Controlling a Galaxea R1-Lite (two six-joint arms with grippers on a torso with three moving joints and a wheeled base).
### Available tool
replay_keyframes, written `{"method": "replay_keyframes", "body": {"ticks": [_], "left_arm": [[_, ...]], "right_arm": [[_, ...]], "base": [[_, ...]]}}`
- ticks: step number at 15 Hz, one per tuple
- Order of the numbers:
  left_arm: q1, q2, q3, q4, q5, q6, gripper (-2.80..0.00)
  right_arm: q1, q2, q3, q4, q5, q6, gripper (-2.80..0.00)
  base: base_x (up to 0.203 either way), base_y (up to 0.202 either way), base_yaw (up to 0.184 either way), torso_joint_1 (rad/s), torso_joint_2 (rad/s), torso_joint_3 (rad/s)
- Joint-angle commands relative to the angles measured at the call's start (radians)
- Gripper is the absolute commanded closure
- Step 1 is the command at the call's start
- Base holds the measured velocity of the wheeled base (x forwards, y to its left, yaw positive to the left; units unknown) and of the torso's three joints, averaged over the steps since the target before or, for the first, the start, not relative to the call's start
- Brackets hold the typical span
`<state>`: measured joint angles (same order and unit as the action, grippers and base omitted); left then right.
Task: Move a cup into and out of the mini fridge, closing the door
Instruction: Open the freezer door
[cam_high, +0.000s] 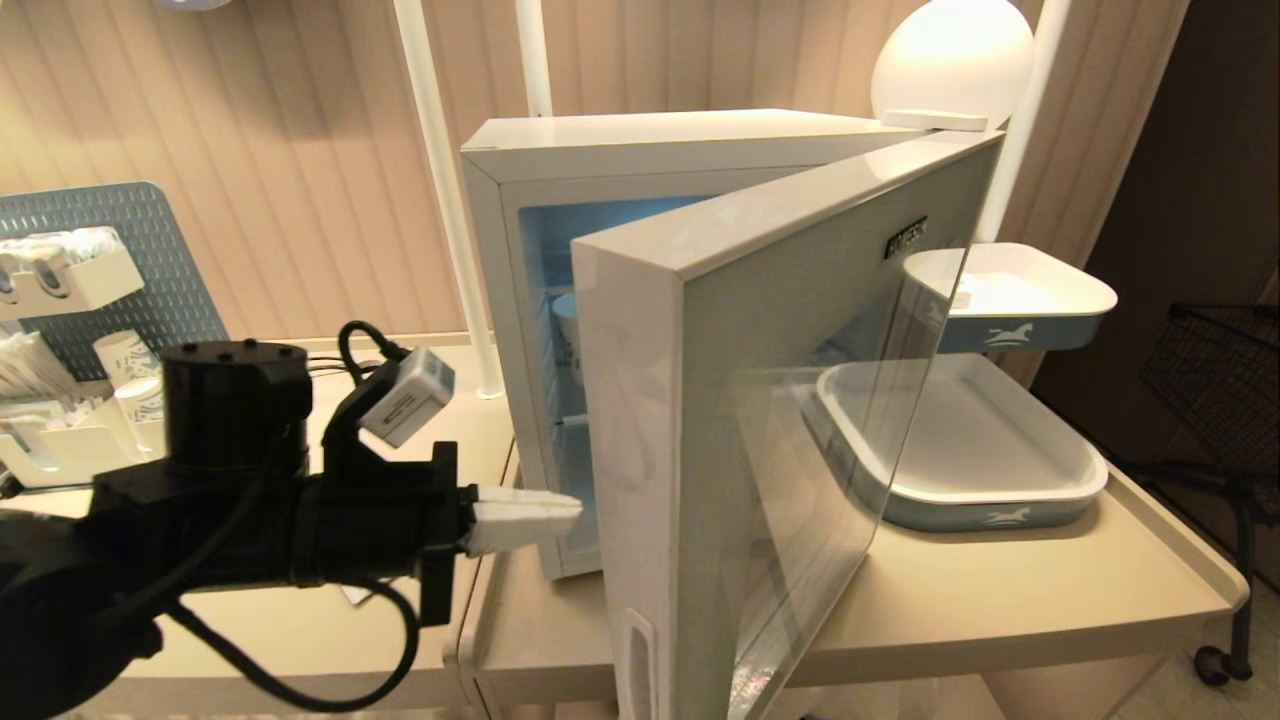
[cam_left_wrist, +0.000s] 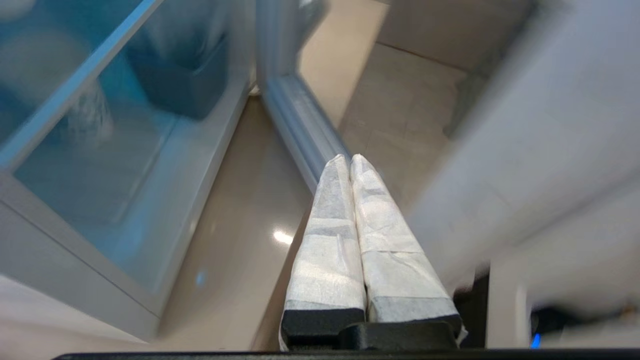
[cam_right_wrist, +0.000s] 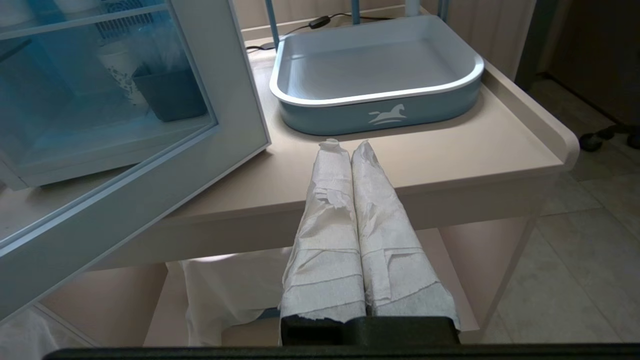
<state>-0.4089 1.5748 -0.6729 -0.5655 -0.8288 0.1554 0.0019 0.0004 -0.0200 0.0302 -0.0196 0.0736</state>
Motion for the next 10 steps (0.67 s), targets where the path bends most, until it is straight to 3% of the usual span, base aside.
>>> {"method": "replay_keyframes", "body": {"ticks": [1,3,4,8,10], "left_arm": [[-0.083,0.108,-0.066,-0.023,0.158,-0.220,0.00],[-0.197,0.120,-0.067,-0.144,0.269,-0.346,0.00],[-0.237,0.118,-0.047,-0.198,0.288,-0.374,0.00],[-0.378,0.035,0.026,-0.225,0.291,-0.384,0.00],[-0.425,-0.024,0.090,-0.229,0.232,-0.349,0.00]], "right_arm": [[0.001,0.000,0.000,0.000,0.000,0.000,0.00],[0.001,0.000,0.000,0.000,0.000,0.000,0.00],[0.001,0.000,0.000,-0.001,0.000,0.000,0.00],[0.001,0.000,0.000,0.000,0.000,0.000,0.00],[0.001,0.000,0.000,0.000,0.000,0.000,0.00]], "base": [[0.000,0.000,0.000,0.000,0.00,0.000],[0.000,0.000,0.000,0.000,0.00,0.000],[0.000,0.000,0.000,0.000,0.00,0.000],[0.000,0.000,0.000,0.000,0.00,0.000],[0.000,0.000,0.000,0.000,0.00,0.000]]}}
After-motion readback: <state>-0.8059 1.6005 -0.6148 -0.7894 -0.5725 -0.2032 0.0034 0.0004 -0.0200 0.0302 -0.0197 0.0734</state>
